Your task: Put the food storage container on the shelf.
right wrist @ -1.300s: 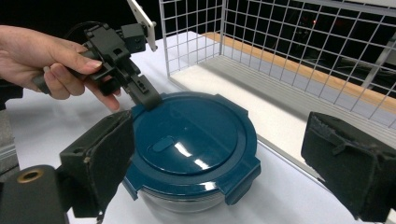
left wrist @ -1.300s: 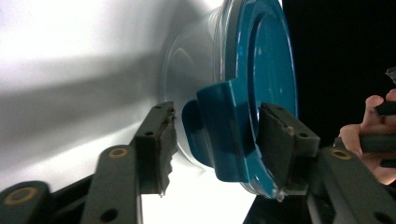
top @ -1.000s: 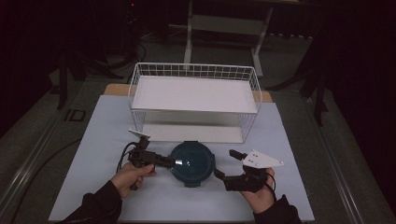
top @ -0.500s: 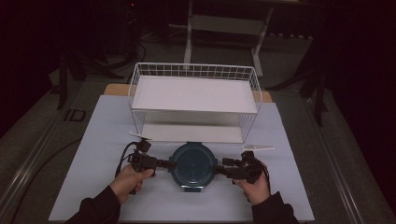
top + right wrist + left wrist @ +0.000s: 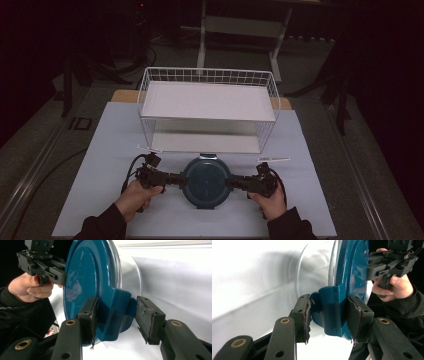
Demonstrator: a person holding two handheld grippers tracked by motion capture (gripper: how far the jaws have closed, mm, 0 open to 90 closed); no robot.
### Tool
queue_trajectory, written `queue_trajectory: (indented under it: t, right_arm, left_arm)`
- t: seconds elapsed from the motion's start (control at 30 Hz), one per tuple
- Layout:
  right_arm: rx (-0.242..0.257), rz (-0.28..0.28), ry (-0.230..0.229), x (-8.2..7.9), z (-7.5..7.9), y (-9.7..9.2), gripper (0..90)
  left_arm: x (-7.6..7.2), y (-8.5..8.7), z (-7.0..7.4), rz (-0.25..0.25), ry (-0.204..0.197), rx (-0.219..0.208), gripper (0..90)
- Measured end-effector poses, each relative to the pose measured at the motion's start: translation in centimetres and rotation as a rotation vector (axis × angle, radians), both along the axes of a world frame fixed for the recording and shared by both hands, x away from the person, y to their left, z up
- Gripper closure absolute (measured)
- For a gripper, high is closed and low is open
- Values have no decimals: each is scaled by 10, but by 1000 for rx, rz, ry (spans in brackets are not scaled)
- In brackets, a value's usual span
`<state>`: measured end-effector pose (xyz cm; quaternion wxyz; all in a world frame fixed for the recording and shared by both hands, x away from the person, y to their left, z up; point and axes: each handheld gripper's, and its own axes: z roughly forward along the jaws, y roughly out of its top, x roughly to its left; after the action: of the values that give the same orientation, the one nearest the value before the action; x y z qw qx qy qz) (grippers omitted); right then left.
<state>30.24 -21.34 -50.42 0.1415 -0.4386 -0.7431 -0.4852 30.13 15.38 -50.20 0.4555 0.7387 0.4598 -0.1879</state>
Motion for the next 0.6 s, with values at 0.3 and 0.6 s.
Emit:
queue_trajectory:
  t: [0.3,0.6]
  right_arm:
    - [14,-26,40,-3,-2,-1,535]
    - [28,-42,56,-8,1,2,552]
  left_arm:
    - [-8,-4,3,20,-40,15,569]
    - [-16,-4,6,61,-28,53,569]
